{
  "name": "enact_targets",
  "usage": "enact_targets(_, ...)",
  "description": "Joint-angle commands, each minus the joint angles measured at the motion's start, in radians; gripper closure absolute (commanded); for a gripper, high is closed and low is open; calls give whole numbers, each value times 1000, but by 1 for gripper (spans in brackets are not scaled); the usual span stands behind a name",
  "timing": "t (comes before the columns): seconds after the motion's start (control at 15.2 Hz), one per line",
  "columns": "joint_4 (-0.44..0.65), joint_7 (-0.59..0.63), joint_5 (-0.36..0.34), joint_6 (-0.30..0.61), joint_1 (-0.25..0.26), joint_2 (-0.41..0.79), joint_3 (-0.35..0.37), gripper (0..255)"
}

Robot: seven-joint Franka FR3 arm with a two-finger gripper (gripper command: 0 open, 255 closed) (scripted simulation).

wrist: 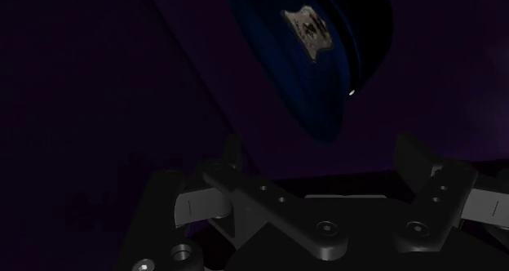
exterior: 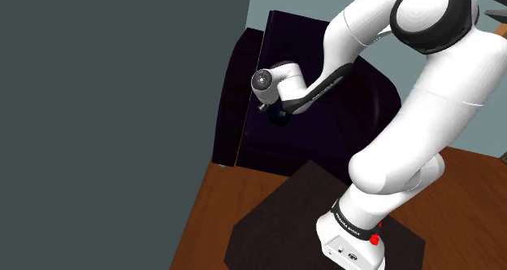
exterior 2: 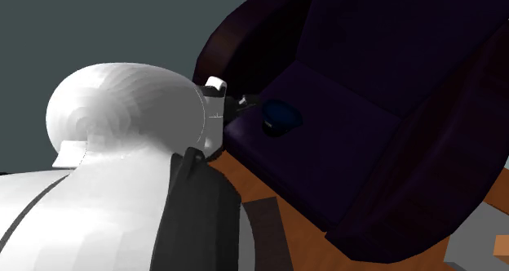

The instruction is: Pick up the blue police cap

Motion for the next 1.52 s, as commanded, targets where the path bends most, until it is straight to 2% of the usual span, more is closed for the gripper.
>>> enact_targets(0.0, 52, 67, -107, -43, 2, 69, -12, 0)
enact_targets(0.07, 82, 92, -152, -65, 4, 106, -19, 0)
enact_targets(0.13, 93, 101, -168, -73, 6, 119, -22, 0)
enact_targets(0.59, 114, 189, -240, -102, 18, 215, -31, 0)
enact_targets(0.73, 114, 190, -240, -102, 18, 215, -31, 0)
enact_targets(0.79, 114, 188, -239, -101, 17, 214, -31, 255)
enact_targets(1.45, 111, 178, -231, -98, 16, 202, -30, 255)
